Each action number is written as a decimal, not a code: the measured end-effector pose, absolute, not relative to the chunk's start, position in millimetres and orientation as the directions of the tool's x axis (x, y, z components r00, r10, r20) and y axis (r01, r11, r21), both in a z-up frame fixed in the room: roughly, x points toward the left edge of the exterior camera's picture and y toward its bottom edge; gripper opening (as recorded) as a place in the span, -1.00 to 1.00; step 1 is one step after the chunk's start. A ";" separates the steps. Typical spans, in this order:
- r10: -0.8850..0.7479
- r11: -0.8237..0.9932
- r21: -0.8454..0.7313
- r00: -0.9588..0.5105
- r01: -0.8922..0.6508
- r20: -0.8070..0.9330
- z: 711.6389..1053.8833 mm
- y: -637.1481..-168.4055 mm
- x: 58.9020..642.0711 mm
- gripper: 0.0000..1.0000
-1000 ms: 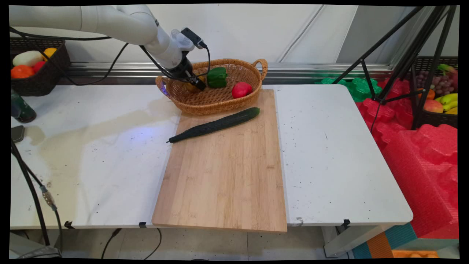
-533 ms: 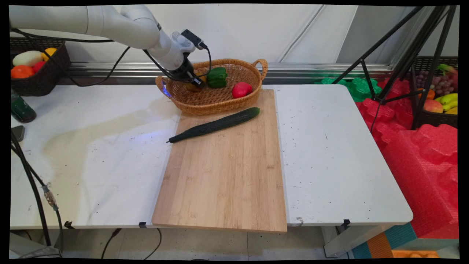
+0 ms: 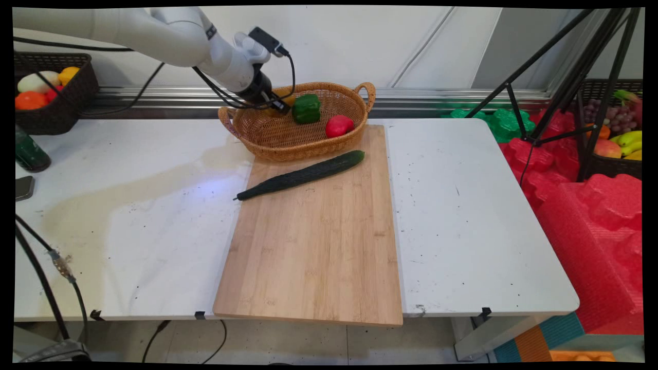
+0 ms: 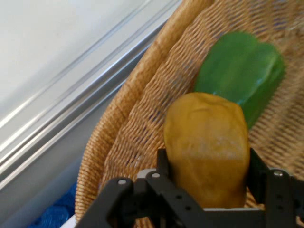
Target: Place the picked object on the cutting board
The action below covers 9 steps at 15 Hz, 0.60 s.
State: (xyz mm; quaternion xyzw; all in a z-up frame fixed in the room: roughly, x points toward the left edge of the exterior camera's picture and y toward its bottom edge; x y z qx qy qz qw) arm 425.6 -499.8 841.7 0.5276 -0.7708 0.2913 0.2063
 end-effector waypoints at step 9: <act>-0.563 0.424 -0.246 -0.467 -0.871 0.682 904.1 -403.3 385.4 -1.00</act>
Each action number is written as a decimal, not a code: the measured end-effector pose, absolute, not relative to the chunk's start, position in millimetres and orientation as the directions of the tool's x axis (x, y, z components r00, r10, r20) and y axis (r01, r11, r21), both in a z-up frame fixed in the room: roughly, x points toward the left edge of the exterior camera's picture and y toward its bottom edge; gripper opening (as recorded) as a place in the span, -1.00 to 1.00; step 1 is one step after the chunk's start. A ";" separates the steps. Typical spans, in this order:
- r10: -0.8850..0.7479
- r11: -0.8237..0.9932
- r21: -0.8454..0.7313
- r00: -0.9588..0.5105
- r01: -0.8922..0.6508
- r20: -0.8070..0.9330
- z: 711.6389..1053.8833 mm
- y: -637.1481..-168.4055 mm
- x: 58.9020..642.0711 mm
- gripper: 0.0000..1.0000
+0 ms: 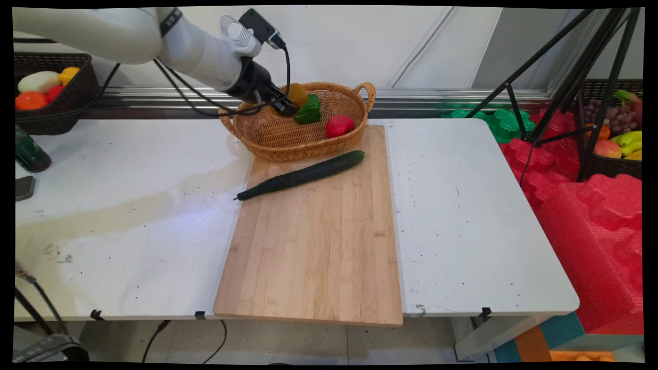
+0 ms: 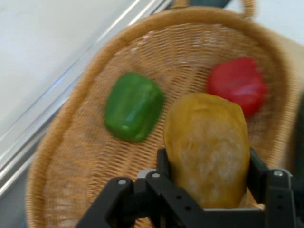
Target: Place the picked object on the cutting board
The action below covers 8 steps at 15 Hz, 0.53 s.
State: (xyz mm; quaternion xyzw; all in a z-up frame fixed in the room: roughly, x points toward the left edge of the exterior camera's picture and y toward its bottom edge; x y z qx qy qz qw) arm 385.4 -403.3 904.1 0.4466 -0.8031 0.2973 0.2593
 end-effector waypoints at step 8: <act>-0.467 0.644 -0.222 -0.607 -0.732 0.643 914.6 -320.7 331.1 -1.00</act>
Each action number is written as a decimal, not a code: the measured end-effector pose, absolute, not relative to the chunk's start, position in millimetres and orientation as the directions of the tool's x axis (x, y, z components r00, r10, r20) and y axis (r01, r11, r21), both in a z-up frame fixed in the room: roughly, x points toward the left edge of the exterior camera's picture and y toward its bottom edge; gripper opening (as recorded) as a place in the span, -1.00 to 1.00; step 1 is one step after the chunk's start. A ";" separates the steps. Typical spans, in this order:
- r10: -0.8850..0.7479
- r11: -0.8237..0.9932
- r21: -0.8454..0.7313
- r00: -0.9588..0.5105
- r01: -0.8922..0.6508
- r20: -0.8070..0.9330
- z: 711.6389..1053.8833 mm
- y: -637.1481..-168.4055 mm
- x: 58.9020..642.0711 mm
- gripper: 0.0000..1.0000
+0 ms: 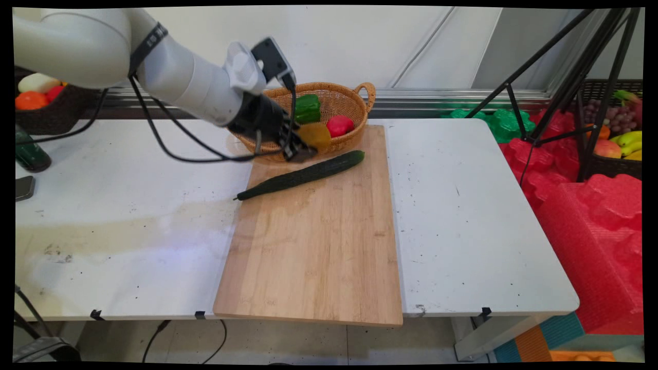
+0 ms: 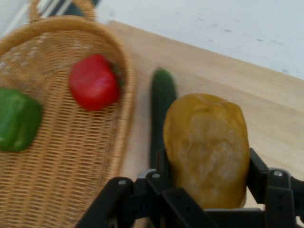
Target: Place the picked object on the cutting board
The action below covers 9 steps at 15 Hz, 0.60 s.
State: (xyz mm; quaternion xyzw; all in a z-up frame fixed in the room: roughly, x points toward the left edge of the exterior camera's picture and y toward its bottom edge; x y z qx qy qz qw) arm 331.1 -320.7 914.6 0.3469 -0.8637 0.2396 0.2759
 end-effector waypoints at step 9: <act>-0.476 0.747 -0.150 -0.678 -0.648 0.560 870.8 -284.3 287.1 -1.00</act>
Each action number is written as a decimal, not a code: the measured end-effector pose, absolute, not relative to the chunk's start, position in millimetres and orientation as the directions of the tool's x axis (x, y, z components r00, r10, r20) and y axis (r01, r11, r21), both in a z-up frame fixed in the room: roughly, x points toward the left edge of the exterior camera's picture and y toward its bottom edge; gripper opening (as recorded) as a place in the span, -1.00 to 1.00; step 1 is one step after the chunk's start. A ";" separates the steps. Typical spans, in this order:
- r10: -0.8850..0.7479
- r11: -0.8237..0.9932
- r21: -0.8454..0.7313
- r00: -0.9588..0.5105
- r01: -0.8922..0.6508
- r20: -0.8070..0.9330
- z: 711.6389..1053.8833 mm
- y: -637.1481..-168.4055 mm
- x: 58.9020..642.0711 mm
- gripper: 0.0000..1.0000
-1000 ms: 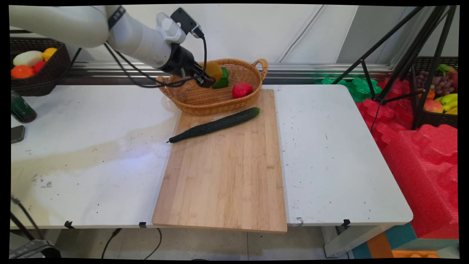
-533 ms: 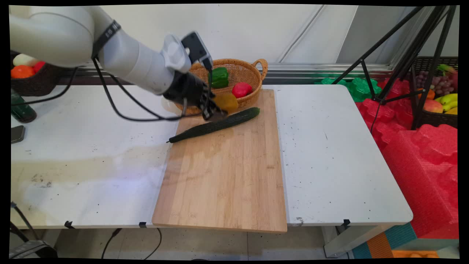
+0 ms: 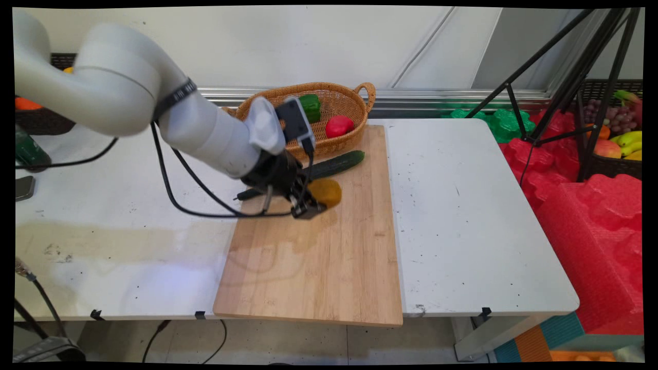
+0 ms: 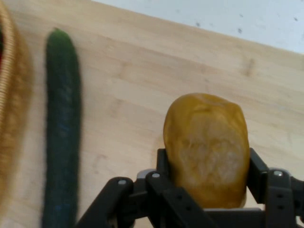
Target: Place the picked object on the cutting board
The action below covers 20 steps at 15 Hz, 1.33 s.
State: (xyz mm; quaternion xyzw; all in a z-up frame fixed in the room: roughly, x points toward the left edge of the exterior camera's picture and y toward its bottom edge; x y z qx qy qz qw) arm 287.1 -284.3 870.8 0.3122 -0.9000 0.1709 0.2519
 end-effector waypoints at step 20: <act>-0.454 0.831 -0.064 -0.741 -0.552 0.495 790.1 -251.2 247.8 1.00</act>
